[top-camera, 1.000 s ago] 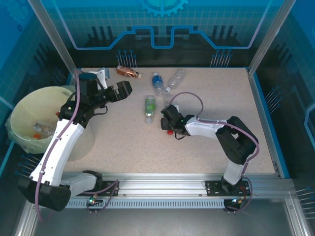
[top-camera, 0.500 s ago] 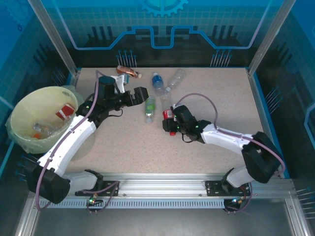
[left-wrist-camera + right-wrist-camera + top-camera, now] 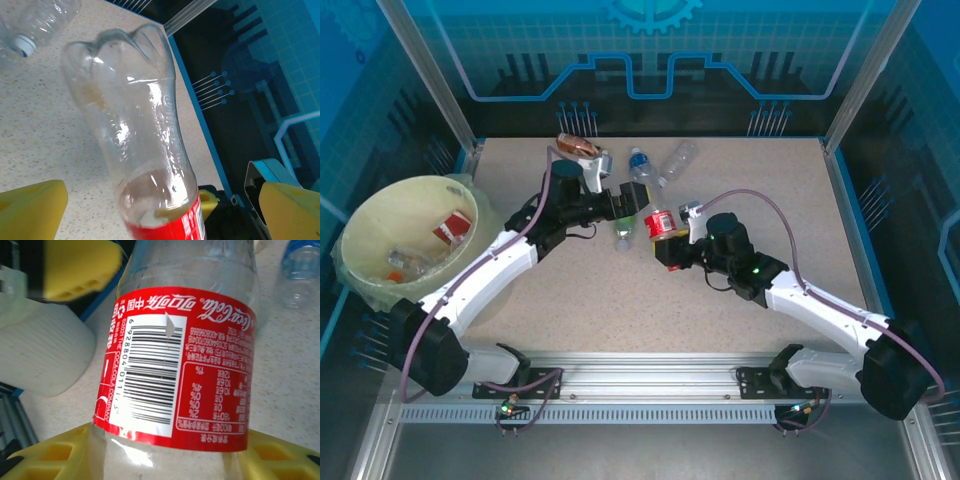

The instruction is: Put the plastic bottles in the bin

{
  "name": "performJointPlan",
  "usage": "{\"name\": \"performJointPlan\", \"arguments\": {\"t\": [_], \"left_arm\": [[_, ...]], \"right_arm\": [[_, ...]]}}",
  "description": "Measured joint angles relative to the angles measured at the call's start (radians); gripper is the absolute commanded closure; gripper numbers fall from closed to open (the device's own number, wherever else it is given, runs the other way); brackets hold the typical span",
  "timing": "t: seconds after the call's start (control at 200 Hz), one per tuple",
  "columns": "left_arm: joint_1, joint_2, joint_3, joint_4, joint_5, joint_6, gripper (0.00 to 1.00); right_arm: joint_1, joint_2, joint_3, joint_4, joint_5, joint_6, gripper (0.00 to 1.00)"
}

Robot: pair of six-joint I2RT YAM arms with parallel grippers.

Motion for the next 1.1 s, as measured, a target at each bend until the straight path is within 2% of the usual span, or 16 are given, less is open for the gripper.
{"name": "performJointPlan", "arguments": {"t": [0.235,0.315,0.39,0.46,0.51,0.615,0.685,0.835,0.885,1.1], "left_arm": [[-0.022,0.067,-0.033,0.113,-0.050,-0.119,0.01],[-0.029,0.088,-0.033,0.133,-0.052,-0.132,0.05],[-0.035,0.100,-0.033,0.150,-0.051,-0.142,0.13],[-0.037,0.104,-0.033,0.159,-0.051,-0.151,0.29],[-0.037,0.104,-0.033,0.174,-0.052,-0.156,0.35],[-0.037,0.104,-0.033,0.206,-0.047,-0.164,0.43],[-0.037,0.104,-0.033,0.211,-0.044,-0.164,0.44],[-0.040,0.102,-0.034,0.211,-0.056,-0.152,0.45],[-0.041,0.094,-0.035,0.209,-0.072,-0.145,0.46],[-0.041,-0.027,-0.039,0.120,-0.196,-0.067,0.45]], "right_arm": [[0.003,-0.001,-0.002,0.048,-0.076,-0.003,0.68],[0.003,0.000,-0.002,0.069,-0.100,-0.002,0.67],[0.005,0.006,-0.002,0.083,-0.122,-0.002,0.67],[0.008,0.012,-0.002,0.087,-0.137,0.001,0.67],[0.010,0.017,-0.002,0.087,-0.144,0.001,0.65],[0.011,0.020,-0.002,0.090,-0.152,0.000,0.52],[0.011,0.020,-0.002,0.090,-0.151,-0.003,0.38],[0.011,0.018,0.005,0.051,-0.140,-0.028,0.15],[0.016,0.012,0.010,0.024,-0.142,-0.040,0.01],[0.017,-0.053,0.031,-0.067,-0.129,-0.145,0.00]]}}
